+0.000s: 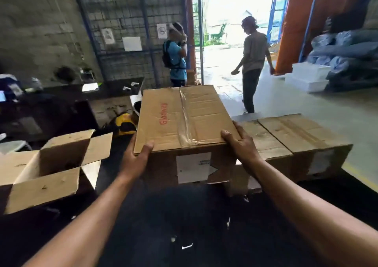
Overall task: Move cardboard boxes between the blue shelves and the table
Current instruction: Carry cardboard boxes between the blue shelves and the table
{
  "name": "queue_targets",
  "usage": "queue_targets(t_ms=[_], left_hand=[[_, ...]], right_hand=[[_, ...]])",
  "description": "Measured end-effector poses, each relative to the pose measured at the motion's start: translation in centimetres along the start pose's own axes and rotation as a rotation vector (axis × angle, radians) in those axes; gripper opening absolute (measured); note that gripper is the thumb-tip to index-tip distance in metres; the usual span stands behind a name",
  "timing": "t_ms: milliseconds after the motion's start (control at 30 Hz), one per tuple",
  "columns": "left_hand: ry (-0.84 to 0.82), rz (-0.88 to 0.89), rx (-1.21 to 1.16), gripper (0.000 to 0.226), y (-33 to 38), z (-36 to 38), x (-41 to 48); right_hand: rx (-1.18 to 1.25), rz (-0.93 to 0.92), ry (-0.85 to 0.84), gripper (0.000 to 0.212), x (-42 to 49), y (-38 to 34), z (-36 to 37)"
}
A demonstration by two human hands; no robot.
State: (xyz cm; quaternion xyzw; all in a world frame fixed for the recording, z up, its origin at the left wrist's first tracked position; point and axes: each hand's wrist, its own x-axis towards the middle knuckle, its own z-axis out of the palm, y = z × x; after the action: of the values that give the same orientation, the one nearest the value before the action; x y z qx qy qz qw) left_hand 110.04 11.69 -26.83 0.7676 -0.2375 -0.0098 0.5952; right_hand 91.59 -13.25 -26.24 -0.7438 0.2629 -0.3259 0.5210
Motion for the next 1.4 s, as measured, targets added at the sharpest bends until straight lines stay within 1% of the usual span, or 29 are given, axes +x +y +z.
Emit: queue_targets(t_ms=[33, 100, 200, 267, 333, 400, 433, 500, 567, 667, 733, 767, 833, 933, 1000, 1067, 1167, 1233, 1300, 1400], left_hand=[[0.02, -0.02, 0.026, 0.039, -1.6, 0.2, 1.1], [0.016, -0.077, 0.035, 0.045, -4.2, 1.1, 3.3], [-0.08, -0.17, 0.041, 0.074, -8.1, 3.6, 5.7], [-0.13, -0.255, 0.044, 0.084, -10.9, 5.5, 6.4], [-0.17, -0.322, 0.047, 0.089, -13.6, 7.5, 6.1], [-0.223, -0.385, 0.068, 0.091, -15.9, 9.2, 5.6], [-0.252, -0.417, 0.079, 0.09, -16.9, 9.8, 5.3], [-0.293, -0.454, 0.112, 0.087, -18.4, 10.4, 4.7], [-0.3, -0.471, 0.161, 0.088, -19.0, 10.4, 4.7], [-0.277, -0.419, 0.345, 0.092, -18.2, 10.1, 5.6], [-0.232, -0.306, 0.498, 0.093, -16.0, 10.5, 6.9], [-0.23, -0.239, 0.514, 0.092, -14.4, 11.2, 7.4], [-0.288, -0.118, 0.462, 0.089, -10.3, 13.7, 7.7], [-0.469, 0.042, 0.32, 0.083, -2.9, 19.8, 5.0], [-0.626, 0.159, 0.226, 0.082, 2.3, 24.4, 0.4], [-0.8, 0.294, 0.141, 0.081, 7.6, 28.7, -6.2], [-1.086, 0.424, 0.026, 0.078, 15.0, 34.0, -18.3], [-1.298, 0.524, -0.034, 0.082, 19.8, 36.3, -28.0], [-1.49, 0.58, -0.156, 0.08, 24.3, 37.3, -38.3], [-1.721, 0.721, -0.337, 0.066, 30.2, 36.5, -53.8]], right_hand=[[-0.022, 0.011, -0.017, 0.072, 1.4, 1.2, 1.3], [-0.081, 0.052, -0.047, 0.069, 4.1, 3.9, 3.1], [-0.18, 0.121, -0.093, 0.07, 7.5, 8.6, 4.4], [-0.255, 0.165, -0.097, 0.071, 9.2, 11.6, 4.6], [-0.411, 0.229, -0.121, 0.073, 10.3, 14.6, 4.6], [-0.625, 0.297, -0.185, 0.075, 10.6, 17.5, 4.6], [-0.726, 0.291, -0.223, 0.076, 10.5, 18.7, 4.8], [-0.9, 0.205, -0.285, 0.076, 10.1, 20.6, 5.4], [-0.969, 0.169, -0.325, 0.075, 10.1, 21.0, 5.6], [-0.877, 0.207, -0.327, 0.069, 10.1, 19.0, 4.8], [-0.799, 0.189, -0.283, 0.065, 9.3, 16.7, 2.9], [-0.771, 0.169, -0.263, 0.064, 8.5, 15.3, 1.4], [-0.728, 0.157, -0.222, 0.063, 6.3, 12.5, -2.3], [-0.674, 0.204, -0.094, 0.063, 1.2, 8.5, -10.1], [-0.679, 0.244, 0.021, 0.063, -3.9, 6.1, -16.1], [-0.678, 0.296, 0.159, 0.063, -10.7, 4.1, -22.2], [-0.673, 0.395, 0.399, 0.063, -23.3, 1.2, -30.0], [-0.695, 0.462, 0.577, 0.062, -33.2, -1.0, -33.9], [-0.726, 0.524, 0.774, 0.059, -43.4, -3.7, -36.6], [-0.762, 0.608, 1.096, 0.05, -57.9, -8.8, -38.8]])
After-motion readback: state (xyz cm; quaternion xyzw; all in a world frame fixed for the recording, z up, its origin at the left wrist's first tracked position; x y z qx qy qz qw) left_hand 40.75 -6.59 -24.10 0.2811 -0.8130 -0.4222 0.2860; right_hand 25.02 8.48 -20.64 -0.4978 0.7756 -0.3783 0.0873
